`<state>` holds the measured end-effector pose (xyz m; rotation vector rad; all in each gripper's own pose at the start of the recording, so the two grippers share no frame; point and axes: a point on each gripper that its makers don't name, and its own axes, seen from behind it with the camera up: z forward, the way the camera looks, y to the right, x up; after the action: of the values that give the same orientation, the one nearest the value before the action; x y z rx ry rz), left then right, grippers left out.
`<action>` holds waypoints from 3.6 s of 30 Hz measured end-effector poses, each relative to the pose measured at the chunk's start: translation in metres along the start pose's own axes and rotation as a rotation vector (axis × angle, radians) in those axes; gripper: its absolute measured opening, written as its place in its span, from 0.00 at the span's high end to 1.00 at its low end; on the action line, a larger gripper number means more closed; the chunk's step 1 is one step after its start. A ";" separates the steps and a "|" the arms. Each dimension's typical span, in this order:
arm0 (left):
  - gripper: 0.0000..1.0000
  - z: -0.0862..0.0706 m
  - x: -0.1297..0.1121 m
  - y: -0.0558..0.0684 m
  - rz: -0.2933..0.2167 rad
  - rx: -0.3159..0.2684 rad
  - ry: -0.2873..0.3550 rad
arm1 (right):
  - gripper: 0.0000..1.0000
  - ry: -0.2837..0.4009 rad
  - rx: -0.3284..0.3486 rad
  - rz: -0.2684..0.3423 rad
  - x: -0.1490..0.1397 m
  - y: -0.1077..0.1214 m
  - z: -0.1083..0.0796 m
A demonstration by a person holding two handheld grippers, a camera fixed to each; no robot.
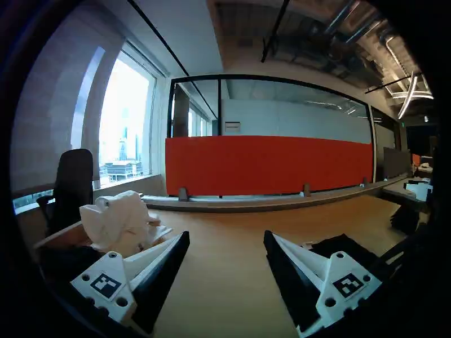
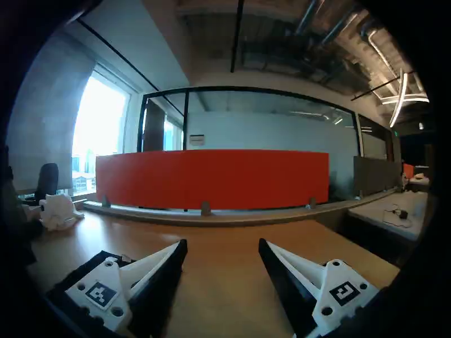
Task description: Fold towel
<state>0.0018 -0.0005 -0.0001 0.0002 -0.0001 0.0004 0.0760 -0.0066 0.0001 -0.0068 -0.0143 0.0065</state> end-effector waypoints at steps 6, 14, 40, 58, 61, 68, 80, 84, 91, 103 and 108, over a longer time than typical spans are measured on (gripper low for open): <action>0.02 -0.003 0.036 -0.008 0.011 0.006 -0.004 | 0.02 -0.003 -0.003 -0.003 0.043 -0.002 -0.002; 0.02 -0.008 0.079 -0.007 0.000 -0.002 -0.023 | 0.02 -0.020 0.002 -0.012 0.089 -0.005 -0.006; 0.02 -0.014 0.101 0.010 0.041 -0.095 -0.157 | 0.02 -0.141 0.134 -0.100 0.112 -0.033 -0.011; 0.02 -0.023 0.071 0.058 0.083 -0.331 -0.307 | 0.01 -0.340 0.397 -0.231 0.076 -0.071 -0.025; 0.02 -0.025 0.064 0.064 0.100 -0.368 -0.328 | 0.02 -0.375 0.434 -0.240 0.067 -0.077 -0.030; 0.02 -0.032 0.047 0.077 0.129 -0.436 -0.371 | 0.01 -0.435 0.498 -0.262 0.050 -0.085 -0.038; 0.02 -0.043 0.011 0.087 0.138 -0.472 -0.423 | 0.02 -0.478 0.535 -0.293 0.014 -0.094 -0.047; 0.02 -0.048 -0.003 0.090 0.137 -0.479 -0.442 | 0.02 -0.493 0.541 -0.298 -0.001 -0.095 -0.051; 0.02 -0.055 -0.028 0.099 0.149 -0.510 -0.477 | 0.02 -0.512 0.546 -0.292 -0.027 -0.096 -0.053; 0.03 -0.059 -0.077 0.111 0.197 -0.543 -0.553 | 0.02 -0.587 0.568 -0.309 -0.084 -0.101 -0.061; 0.02 -0.061 -0.098 0.116 0.220 -0.559 -0.584 | 0.02 -0.622 0.590 -0.326 -0.108 -0.105 -0.066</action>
<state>-0.0964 0.1152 -0.0608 -0.5592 -0.5843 0.2199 -0.0304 -0.1127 -0.0667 0.5878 -0.6349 -0.3141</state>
